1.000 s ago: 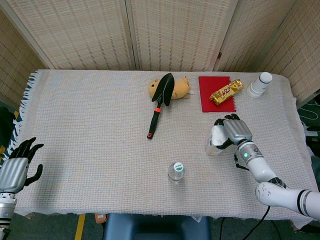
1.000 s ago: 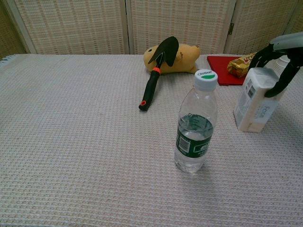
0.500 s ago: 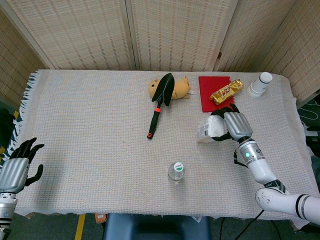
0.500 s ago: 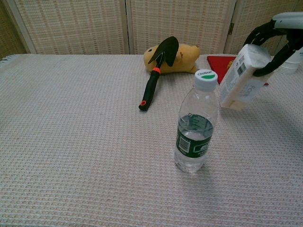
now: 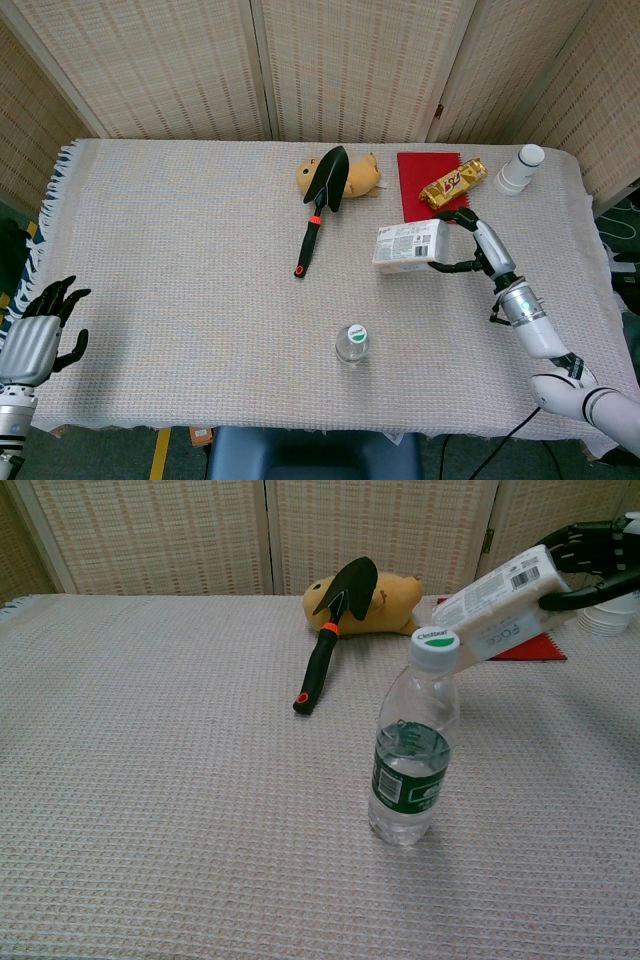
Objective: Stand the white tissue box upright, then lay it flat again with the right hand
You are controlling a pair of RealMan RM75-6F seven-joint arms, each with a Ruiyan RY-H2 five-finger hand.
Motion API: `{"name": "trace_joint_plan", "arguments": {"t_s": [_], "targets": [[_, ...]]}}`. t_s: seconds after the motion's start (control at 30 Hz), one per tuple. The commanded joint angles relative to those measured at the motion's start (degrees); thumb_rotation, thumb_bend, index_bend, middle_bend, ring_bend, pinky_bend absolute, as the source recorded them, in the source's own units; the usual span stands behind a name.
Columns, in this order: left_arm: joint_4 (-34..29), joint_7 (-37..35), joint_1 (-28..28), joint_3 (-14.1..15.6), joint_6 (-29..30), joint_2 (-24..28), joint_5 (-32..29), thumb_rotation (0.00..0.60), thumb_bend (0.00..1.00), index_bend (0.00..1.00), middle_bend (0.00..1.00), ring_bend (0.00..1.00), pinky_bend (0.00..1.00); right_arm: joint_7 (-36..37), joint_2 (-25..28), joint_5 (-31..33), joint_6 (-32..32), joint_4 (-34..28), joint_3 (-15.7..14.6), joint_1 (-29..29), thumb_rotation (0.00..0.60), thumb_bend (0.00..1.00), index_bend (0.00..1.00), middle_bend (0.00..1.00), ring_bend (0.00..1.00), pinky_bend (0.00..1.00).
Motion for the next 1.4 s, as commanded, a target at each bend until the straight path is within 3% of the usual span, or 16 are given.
{"name": "trace_joint_plan", "arguments": {"t_s": [0.03,0.2,0.6,0.9,1.13,1.4], "targets": [[0.1,0.2,-0.1,0.0,-0.1,-0.1,-0.2,0.6,0.49,0.18,0.0,0.0,0.17,-2.0,-7.6,-7.1,2.4,12.0,-1.9,-0.3,0.6,0.27,0.5,0.5,0.48,0.02],[0.1,0.4,0.0,0.0,-0.1,-0.1,-0.3,0.6,0.49,0.18,0.0,0.0,0.17,-4.6,-11.8,-8.5,4.2,17.8,-2.6,0.0,0.6,0.29,0.5,0.5,0.48,0.02],[0.0,0.7,-0.1,-0.1,-0.4,0.0,-0.8,0.6,0.49,0.18,0.0,0.0,0.17,5.2,-16.9,-8.5,5.5,25.5,-3.3,-1.3,0.6,0.32,0.5,0.5,0.48,0.02],[0.0,1.0,-0.2,0.0,-0.6,-0.1,-1.1,0.6,0.49,0.18,0.0,0.0,0.17,7.6,-17.9,-9.1,2.5,29.9,-5.2,-1.7,0.6,0.32,0.5,0.5,0.48,0.02],[0.0,1.3,-0.3,0.1,-0.9,-0.1,-1.3,0.6,0.49,0.18,0.0,0.0,0.17,3.1,-14.7,-10.0,-2.2,28.9,-7.1,-0.8,0.6,0.32,0.45,0.5,0.43,0.0],[-0.4,1.9,-0.4,0.3,-1.1,-0.1,-1.3,0.6,0.49,0.18,0.0,0.0,0.17,-2.9,-9.9,-9.1,-7.0,22.5,-7.5,-0.1,0.6,0.33,0.39,0.5,0.39,0.0]]}}
